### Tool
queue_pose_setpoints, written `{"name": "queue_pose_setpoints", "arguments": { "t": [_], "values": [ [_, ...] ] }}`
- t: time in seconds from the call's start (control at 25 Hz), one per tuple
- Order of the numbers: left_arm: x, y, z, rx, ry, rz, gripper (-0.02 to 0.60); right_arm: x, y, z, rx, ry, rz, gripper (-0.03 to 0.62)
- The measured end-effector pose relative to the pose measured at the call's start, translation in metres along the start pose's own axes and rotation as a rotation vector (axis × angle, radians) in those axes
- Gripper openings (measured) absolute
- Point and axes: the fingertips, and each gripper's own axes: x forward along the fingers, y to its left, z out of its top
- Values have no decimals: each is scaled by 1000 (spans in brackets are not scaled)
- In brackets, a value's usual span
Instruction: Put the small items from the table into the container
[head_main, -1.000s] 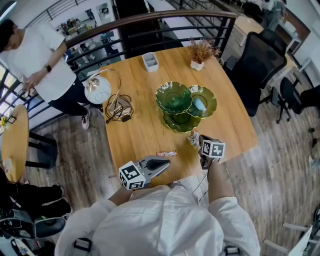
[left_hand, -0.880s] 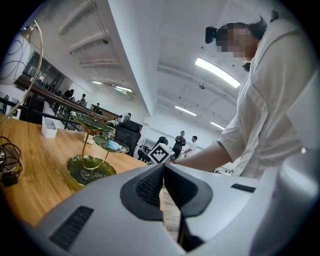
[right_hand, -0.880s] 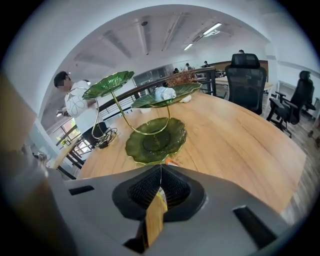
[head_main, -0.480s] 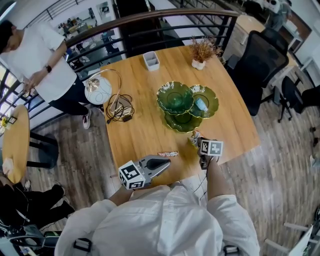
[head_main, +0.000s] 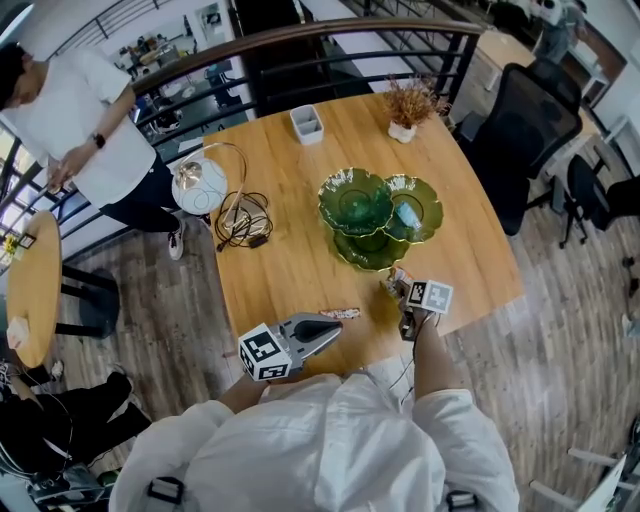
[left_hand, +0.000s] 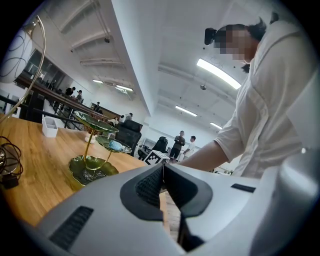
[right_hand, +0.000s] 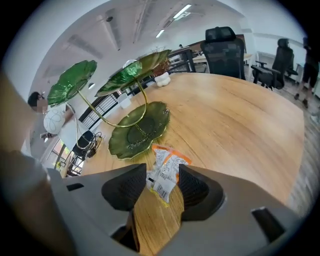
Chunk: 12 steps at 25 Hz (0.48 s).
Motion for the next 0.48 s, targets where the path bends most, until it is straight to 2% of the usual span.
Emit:
{"name": "queue_pose_setpoints", "arguments": {
  "t": [0.28,0.48],
  "values": [
    [-2,10,2,-6,1,6,8,15,-8,-5,91,46,-19,196],
    [-3,17,2,-10,1,13,8,24,-9,-8,112,68,-27,196]
  ]
}}
